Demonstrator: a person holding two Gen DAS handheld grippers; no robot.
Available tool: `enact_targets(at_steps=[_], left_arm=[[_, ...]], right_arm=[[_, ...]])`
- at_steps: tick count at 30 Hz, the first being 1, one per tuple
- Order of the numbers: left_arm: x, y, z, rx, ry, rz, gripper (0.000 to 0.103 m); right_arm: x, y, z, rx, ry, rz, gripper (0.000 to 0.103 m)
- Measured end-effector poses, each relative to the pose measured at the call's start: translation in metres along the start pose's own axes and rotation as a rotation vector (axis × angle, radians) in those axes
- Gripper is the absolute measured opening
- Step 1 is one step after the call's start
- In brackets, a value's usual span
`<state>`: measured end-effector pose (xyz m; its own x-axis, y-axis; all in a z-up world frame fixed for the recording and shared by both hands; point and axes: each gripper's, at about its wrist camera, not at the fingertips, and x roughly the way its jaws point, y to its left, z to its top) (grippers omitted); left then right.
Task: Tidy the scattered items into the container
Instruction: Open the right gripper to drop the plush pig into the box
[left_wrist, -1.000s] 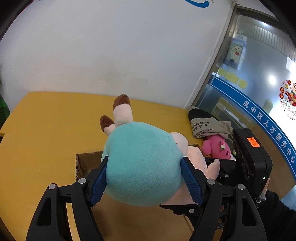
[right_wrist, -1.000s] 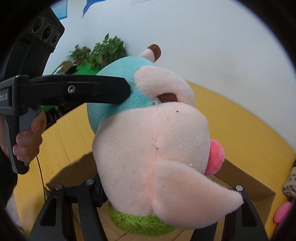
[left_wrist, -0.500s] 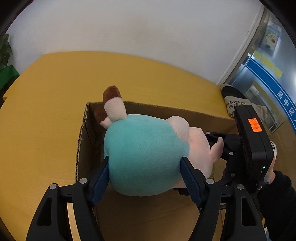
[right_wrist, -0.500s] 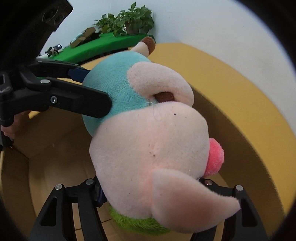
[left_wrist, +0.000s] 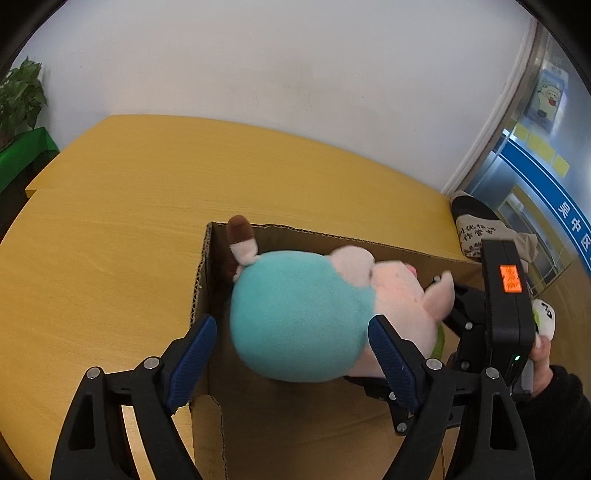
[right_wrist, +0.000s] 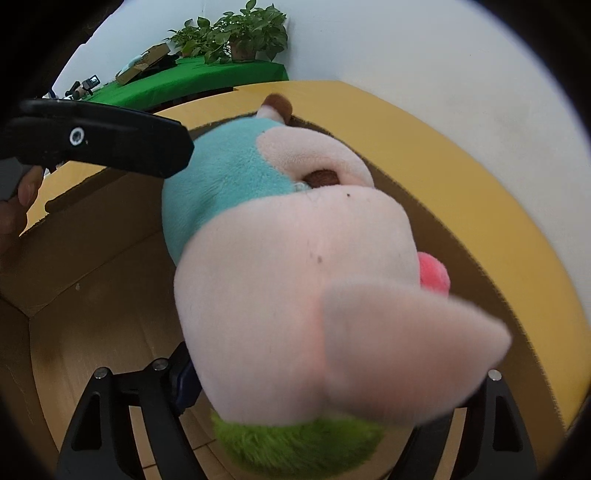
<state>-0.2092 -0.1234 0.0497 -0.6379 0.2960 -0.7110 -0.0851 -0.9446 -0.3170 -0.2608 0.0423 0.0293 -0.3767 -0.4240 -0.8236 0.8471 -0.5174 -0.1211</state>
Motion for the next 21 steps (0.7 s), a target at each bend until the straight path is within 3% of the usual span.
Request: enact_targets(at_steps=[5, 10, 16, 21], left_arm=[[0.023, 0.0, -0.005, -0.004, 0.101, 0.024, 0.081], [0.033, -0.009, -0.004, 0.006, 0.137, 0.038, 0.077], [0.039, -0.019, 0.0, 0.01, 0.139, 0.049, 0.077], [0.034, -0.022, 0.001, 0.007, 0.108, 0.056, 0.079]], right_arm=[[-0.006, 0.002, 0.001, -0.013, 0.013, -0.026, 0.082], [0.002, 0.005, -0.006, -0.005, 0.035, -0.025, 0.082], [-0.026, -0.018, -0.027, 0.044, 0.017, -0.008, 0.082], [-0.071, -0.044, -0.059, 0.169, -0.053, -0.006, 0.082]])
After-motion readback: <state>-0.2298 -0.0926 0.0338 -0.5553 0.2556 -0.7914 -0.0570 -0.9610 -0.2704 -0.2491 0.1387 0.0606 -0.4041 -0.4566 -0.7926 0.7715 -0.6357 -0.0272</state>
